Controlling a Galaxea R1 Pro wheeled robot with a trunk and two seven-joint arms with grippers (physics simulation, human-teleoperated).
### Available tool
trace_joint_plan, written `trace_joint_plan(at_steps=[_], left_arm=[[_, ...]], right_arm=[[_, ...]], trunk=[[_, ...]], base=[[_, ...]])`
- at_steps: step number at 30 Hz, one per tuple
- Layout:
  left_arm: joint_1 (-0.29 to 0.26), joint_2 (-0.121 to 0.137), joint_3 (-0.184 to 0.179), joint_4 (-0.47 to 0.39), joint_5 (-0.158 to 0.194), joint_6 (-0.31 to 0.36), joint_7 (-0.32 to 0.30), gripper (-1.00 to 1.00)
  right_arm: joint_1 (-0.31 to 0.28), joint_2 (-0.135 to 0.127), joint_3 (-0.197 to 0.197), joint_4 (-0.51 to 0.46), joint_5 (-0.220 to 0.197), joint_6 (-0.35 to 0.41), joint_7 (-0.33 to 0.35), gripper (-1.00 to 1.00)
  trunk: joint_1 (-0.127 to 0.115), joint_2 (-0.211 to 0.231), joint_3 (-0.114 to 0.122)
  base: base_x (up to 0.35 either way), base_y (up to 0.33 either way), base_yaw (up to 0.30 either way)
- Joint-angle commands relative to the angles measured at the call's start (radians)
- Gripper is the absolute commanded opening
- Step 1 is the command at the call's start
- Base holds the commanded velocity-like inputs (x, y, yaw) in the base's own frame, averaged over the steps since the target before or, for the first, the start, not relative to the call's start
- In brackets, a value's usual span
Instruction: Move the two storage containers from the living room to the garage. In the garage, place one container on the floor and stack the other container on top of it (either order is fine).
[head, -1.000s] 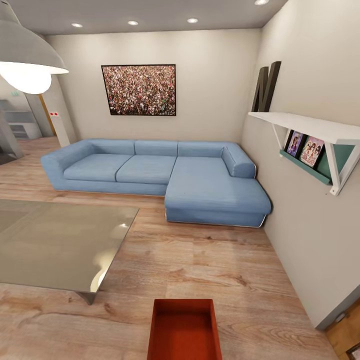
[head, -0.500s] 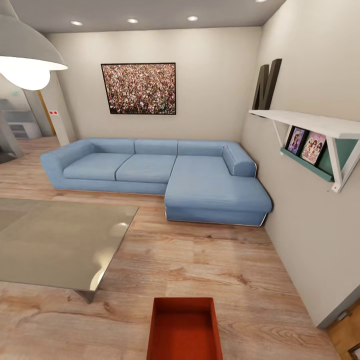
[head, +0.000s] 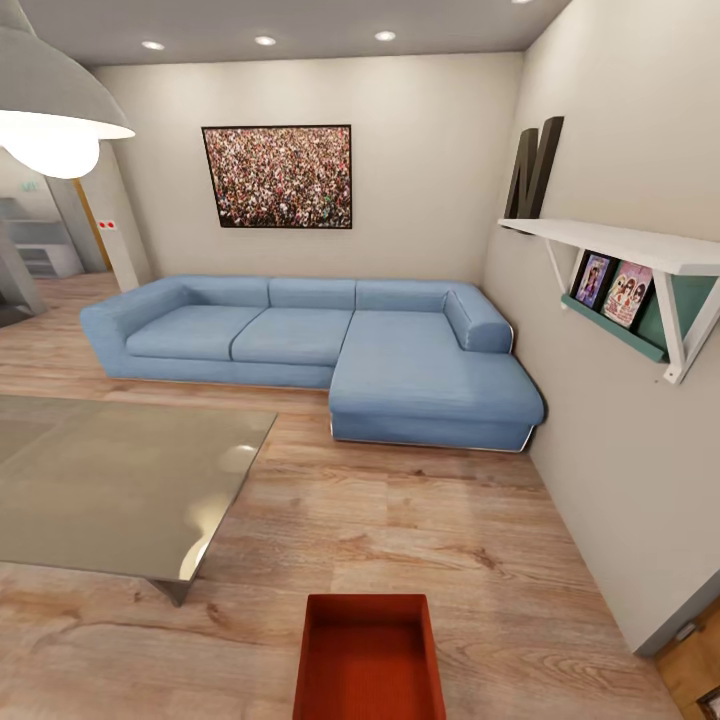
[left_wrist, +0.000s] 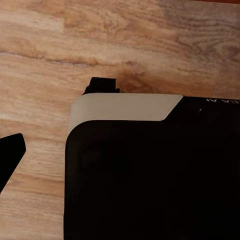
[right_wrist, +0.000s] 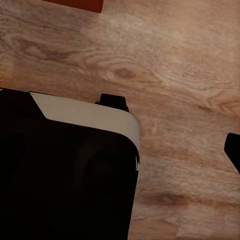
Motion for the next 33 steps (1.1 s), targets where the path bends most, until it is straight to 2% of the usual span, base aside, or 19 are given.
trace_joint_plan(at_steps=[1,7,26,33], left_arm=[[0.000,0.000,0.000,-0.001,0.007,0.003,0.002,1.00],[-0.001,0.000,0.001,-0.003,0.006,0.003,0.002,1.00],[0.000,0.000,0.001,-0.003,0.007,0.001,0.002,1.00],[0.000,0.000,0.001,-0.003,0.036,-0.003,0.002,1.00]], right_arm=[[-0.001,0.002,0.008,0.001,-0.009,-0.003,-0.002,1.00],[-0.001,0.003,0.008,0.001,-0.003,-0.005,-0.005,1.00],[-0.001,0.000,0.009,0.001,-0.004,-0.005,-0.009,1.00],[-0.001,0.000,0.010,0.001,-0.004,-0.005,-0.009,1.00]], trunk=[[0.000,-0.001,-0.001],[0.000,-0.001,-0.004],[0.000,-0.001,-0.034],[0.000,-0.001,-0.045]], base=[[0.000,0.000,0.000],[0.000,0.000,0.004],[0.000,0.000,0.075],[0.000,0.000,0.087]])
